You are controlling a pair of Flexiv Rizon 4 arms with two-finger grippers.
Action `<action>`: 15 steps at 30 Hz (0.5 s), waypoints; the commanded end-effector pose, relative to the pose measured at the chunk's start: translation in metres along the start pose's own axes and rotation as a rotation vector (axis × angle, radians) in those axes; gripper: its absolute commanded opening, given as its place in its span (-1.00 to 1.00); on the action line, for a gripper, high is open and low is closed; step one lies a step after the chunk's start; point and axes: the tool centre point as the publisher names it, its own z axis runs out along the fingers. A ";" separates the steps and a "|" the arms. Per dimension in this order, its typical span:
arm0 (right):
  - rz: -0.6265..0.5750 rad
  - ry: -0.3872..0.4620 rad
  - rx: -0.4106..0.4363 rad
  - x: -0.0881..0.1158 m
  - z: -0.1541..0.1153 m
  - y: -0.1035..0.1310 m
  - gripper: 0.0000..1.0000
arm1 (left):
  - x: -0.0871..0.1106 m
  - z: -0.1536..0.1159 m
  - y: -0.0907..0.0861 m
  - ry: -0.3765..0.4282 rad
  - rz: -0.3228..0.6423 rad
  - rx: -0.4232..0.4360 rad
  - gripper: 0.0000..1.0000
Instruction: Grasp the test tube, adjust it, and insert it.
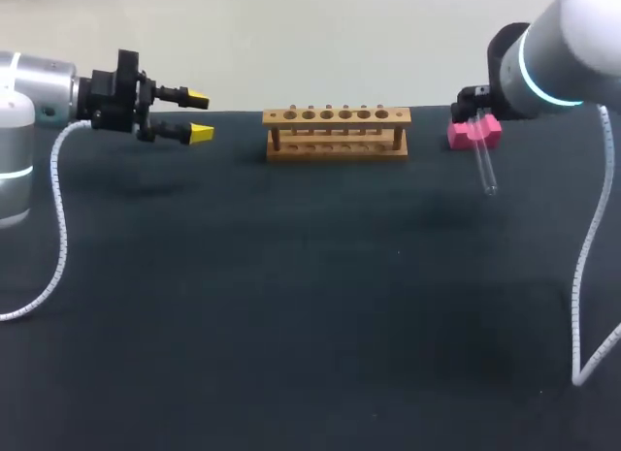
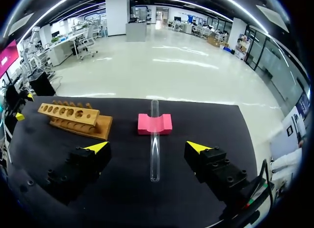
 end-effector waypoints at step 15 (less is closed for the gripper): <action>-0.078 -0.177 0.111 0.015 0.007 -0.009 1.00 | 0.001 0.000 0.002 -0.002 0.002 0.005 1.00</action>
